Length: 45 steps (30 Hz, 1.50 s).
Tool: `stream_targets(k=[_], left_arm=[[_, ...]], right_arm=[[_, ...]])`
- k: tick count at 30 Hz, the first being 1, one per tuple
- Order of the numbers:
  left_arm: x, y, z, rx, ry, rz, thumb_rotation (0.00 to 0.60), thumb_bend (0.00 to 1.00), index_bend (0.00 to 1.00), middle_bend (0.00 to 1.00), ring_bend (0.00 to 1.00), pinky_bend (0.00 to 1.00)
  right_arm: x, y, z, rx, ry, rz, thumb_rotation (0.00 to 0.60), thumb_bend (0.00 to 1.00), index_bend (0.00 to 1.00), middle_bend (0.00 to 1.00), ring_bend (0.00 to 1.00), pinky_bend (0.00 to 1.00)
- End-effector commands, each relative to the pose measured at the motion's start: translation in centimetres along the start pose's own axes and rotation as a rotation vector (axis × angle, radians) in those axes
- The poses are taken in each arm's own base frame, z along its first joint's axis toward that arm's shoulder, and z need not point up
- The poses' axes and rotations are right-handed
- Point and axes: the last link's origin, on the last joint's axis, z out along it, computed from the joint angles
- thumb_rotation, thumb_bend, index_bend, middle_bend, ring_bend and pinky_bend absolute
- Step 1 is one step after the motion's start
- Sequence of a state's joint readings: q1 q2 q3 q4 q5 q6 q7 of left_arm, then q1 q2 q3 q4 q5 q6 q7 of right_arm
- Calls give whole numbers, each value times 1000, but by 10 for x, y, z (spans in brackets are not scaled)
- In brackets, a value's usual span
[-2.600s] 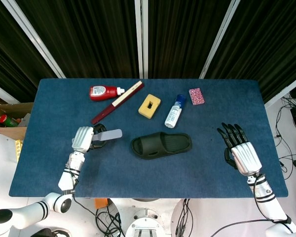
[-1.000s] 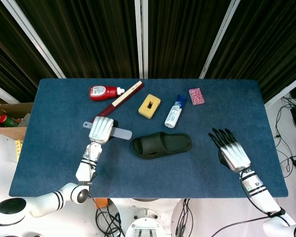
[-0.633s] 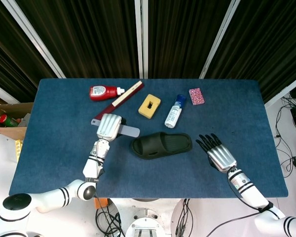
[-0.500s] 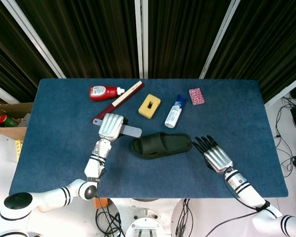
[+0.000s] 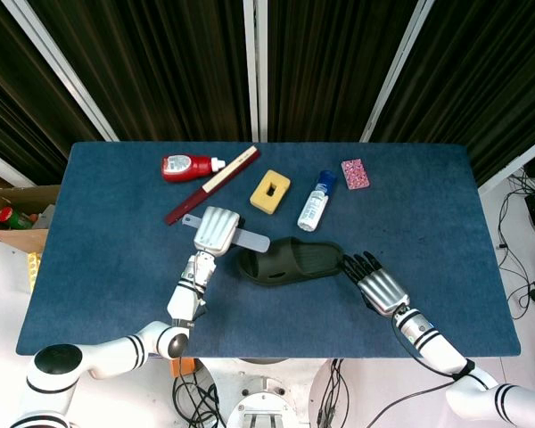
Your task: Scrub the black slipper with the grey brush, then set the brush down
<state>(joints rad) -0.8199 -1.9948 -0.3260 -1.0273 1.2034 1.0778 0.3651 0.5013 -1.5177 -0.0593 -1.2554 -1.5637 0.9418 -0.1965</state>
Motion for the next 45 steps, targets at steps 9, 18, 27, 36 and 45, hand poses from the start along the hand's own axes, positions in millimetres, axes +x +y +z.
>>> stream_targets(k=[9,18,27,36,45], left_arm=[[-11,26,7,-43,-41,0,600,566,1000,1000,1000,1000],[-28,38,5,-85,-82,67,600,565,1000,1000,1000,1000],[-32,65,-7,-151,-97,-8,600,563,1000,1000,1000,1000],[-38,74,-9,-182,-109,18,600,563,1000,1000,1000,1000],[-34,46,7,-136,-5,217,600,564,1000,1000,1000,1000]], right_arm=[[-3,-1,2,3,-10,-7,580,946,0,26,0,0],[-4,0,3,-1,-16,-10,579,946,0,26,0,0],[-7,0,3,-5,-27,-9,579,945,0,26,0,0],[-8,1,4,-7,-29,-7,579,947,0,26,0,0],[-6,1,2,-6,-22,-4,579,947,0,26,0,0]])
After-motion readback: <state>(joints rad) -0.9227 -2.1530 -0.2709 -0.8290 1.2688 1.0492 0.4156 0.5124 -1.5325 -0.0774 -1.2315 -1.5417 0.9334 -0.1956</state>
